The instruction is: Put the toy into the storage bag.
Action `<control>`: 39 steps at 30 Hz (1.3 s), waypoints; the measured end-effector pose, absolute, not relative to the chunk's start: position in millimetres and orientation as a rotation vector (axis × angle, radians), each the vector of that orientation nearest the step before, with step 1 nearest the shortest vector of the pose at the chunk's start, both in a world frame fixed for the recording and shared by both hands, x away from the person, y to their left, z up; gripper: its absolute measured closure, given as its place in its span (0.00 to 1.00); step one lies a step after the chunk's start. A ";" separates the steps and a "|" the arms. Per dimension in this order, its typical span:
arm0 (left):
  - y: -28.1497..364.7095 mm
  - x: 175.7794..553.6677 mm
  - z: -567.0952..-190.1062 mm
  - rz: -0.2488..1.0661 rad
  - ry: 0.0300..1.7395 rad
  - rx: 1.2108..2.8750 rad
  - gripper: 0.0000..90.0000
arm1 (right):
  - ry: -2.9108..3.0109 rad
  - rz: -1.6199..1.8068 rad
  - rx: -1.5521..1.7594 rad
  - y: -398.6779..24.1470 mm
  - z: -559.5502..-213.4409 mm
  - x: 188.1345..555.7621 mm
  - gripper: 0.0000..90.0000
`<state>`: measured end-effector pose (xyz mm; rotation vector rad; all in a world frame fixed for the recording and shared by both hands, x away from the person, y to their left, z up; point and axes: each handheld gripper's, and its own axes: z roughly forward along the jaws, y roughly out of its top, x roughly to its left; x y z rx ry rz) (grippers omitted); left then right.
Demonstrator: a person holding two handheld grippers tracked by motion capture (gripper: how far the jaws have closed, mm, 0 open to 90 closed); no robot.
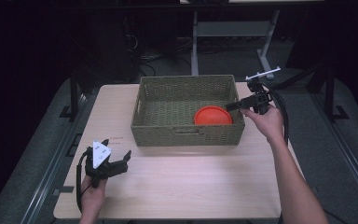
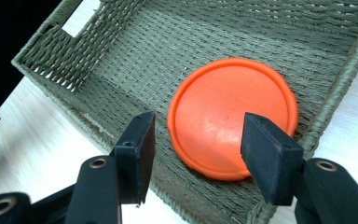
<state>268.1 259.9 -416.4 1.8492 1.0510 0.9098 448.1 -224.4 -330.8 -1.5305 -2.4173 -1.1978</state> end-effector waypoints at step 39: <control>261.2 267.7 -416.3 0.912 1.054 1.850 0.14 | -2.420 -1.300 -1.340 -245.6 -338.0 377.9 0.37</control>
